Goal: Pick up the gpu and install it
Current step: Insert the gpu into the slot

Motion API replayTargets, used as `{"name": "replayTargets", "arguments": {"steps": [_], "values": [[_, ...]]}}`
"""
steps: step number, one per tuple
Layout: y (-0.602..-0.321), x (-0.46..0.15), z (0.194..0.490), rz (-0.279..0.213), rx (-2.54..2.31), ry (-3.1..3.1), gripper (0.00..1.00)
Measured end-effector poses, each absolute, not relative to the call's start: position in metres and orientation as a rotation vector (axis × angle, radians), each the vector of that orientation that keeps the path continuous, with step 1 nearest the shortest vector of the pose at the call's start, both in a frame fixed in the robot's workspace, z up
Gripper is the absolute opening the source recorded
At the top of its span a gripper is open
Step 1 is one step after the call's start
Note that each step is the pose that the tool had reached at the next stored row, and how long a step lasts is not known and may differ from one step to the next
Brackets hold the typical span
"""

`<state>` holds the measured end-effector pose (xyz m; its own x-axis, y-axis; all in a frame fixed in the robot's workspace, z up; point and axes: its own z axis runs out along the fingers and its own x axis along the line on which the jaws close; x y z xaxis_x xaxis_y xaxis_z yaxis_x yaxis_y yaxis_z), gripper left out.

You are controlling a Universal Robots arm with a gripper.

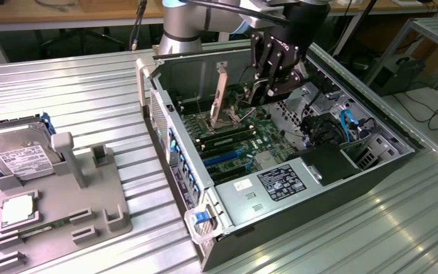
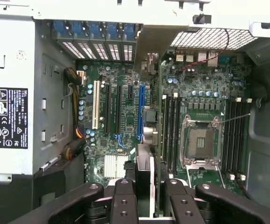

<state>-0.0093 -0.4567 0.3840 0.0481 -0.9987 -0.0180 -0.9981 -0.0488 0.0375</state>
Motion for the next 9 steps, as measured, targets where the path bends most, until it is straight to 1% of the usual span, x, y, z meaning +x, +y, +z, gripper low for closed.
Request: {"name": "replayTargets", "arguments": {"steps": [9], "values": [[-0.4567, -0.0093, 0.3803, -0.061, 2.264, -2.156, 0.28]]}}
